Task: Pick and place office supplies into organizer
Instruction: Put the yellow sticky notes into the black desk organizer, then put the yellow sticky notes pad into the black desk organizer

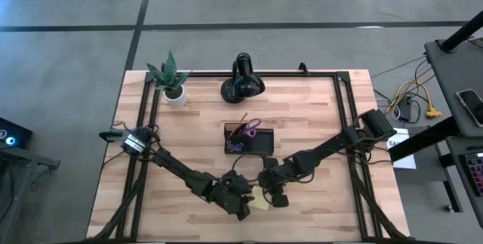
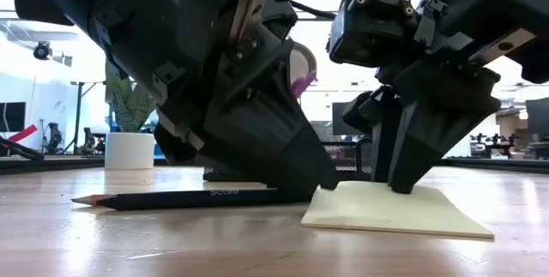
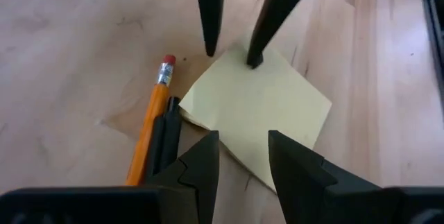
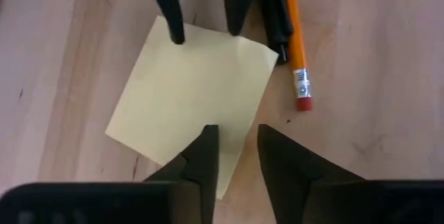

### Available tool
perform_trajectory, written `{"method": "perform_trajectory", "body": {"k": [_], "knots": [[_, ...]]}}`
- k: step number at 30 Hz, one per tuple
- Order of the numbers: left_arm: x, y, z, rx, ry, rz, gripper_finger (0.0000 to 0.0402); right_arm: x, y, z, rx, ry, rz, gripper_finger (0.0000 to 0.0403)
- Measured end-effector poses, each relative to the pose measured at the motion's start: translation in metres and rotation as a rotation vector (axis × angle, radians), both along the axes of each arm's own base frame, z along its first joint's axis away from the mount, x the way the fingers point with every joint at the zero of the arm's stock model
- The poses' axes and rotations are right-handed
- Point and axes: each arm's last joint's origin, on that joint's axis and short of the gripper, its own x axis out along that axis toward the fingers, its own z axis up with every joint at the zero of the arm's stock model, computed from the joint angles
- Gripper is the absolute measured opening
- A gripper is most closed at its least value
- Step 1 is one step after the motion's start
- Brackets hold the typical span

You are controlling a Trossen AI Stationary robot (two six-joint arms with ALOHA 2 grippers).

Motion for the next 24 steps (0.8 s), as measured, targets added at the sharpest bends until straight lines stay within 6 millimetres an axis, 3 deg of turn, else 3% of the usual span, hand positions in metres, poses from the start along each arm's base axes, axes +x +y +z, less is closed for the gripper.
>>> {"method": "perform_trajectory", "body": {"k": [8,14,24], "knots": [[0.002,0.005,0.0,0.04,0.0,-0.005,0.0106,0.0,0.0,0.0,-0.009,-0.006,0.023,0.0015],[0.001,0.007,0.006,0.084,0.008,-0.034,0.0106,0.003,0.001,0.007,-0.018,-0.02,0.04,0.0008],[-0.016,0.018,0.04,0.136,0.075,-0.024,0.0106,0.012,-0.007,0.066,-0.274,-0.085,0.026,0.0008]]}}
